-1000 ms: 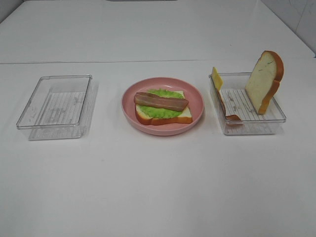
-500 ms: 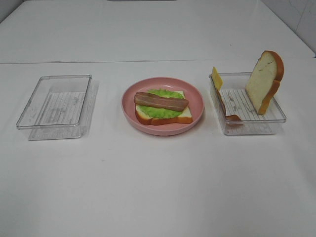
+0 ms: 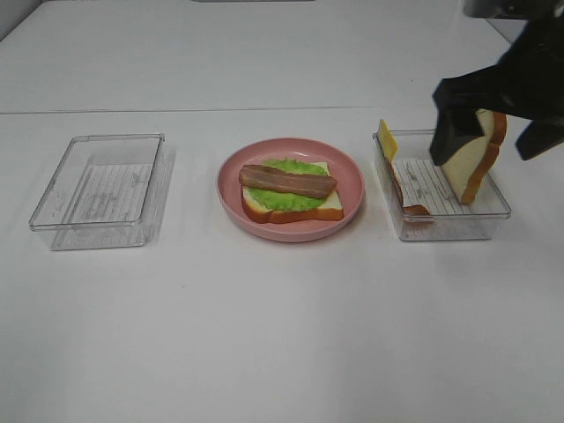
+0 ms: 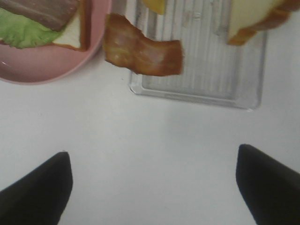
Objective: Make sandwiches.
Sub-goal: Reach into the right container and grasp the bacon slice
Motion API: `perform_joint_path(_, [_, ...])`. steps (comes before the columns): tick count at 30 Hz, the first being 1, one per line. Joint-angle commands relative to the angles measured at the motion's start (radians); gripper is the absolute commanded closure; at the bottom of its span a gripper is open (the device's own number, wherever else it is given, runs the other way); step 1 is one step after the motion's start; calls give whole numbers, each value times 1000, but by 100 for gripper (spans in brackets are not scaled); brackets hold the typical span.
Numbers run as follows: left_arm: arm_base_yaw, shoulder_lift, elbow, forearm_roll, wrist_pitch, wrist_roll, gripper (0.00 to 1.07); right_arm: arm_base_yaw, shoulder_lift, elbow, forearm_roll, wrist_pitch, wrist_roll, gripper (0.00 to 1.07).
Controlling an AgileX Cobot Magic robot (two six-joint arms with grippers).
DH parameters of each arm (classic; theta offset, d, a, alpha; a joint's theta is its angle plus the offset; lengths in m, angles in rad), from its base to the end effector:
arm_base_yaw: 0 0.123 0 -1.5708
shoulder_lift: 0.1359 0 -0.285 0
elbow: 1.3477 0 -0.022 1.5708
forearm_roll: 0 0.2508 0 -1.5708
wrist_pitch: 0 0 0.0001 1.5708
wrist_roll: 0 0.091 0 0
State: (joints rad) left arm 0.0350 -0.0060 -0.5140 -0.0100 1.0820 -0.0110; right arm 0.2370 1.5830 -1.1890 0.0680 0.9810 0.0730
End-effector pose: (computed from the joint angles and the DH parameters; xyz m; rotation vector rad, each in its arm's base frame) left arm -0.0083 -0.0011 0.2794 -0.0463 2.0450 0.0030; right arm 0.3032 0.0785 0.2629 -0.1923 2.8613 0.1508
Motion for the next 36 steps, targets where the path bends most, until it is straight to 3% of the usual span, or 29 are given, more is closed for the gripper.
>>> perform_joint_path(1, [5, -17, 0, -8, -6, 2, 11, 27, 120, -94, 22, -45, 33, 19])
perform_joint_path(12, [5, -17, 0, -8, -6, 2, 11, 27, 344, -283, 46, -46, 8, 19])
perform_joint_path(30, [5, -17, 0, -8, -6, 2, 11, 27, 504, -324, 32, -47, -16, 21])
perform_joint_path(34, [5, -17, 0, -8, -6, 2, 11, 26, 504, -324, 31, -43, -20, 29])
perform_joint_path(36, [5, -17, 0, -8, -6, 2, 11, 26, 504, -324, 31, -38, -20, 55])
